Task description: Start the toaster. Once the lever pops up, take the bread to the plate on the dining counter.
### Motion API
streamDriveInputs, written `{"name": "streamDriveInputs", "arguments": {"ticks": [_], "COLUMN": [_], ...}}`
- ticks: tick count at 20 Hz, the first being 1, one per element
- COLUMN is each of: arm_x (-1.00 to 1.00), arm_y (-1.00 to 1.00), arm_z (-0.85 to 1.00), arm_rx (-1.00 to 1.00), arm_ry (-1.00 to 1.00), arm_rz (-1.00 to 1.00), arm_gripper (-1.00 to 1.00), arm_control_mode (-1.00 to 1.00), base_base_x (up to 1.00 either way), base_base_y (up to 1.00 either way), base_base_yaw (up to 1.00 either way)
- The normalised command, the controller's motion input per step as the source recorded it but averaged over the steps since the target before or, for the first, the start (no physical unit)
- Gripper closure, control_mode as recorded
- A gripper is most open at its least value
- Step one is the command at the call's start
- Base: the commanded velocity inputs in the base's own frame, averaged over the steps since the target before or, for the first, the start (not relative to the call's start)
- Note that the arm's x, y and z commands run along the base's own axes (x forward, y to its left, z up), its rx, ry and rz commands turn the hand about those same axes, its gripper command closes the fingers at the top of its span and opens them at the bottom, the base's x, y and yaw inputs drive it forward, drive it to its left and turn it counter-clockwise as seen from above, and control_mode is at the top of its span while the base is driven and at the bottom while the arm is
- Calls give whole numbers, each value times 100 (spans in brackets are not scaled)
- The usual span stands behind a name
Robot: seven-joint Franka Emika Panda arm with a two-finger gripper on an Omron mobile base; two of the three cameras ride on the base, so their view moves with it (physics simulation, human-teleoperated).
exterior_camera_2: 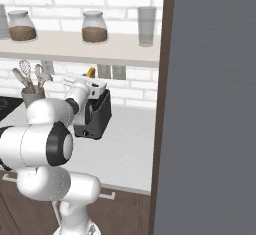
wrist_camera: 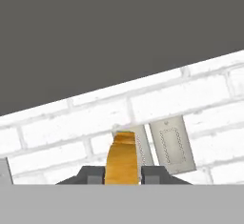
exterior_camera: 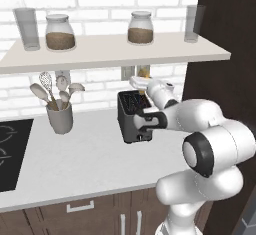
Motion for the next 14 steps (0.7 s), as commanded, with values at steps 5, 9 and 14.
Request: {"name": "streamDriveInputs", "arguments": {"ticks": [5, 9, 14], "arm_x": [-55, -65, -75], "arm_y": [0, 0, -3], "arm_z": [28, 2, 0], "arm_rx": [14, 9, 5], "arm_ry": [-45, -31, -24], "arm_rz": [0, 0, 0], "arm_gripper": [100, 100, 100], "arm_control_mode": [-100, -100, -100], "base_base_x": [0, 0, 0], "base_base_y": [0, 0, 0], "base_base_yaw": [0, 0, 0]}}
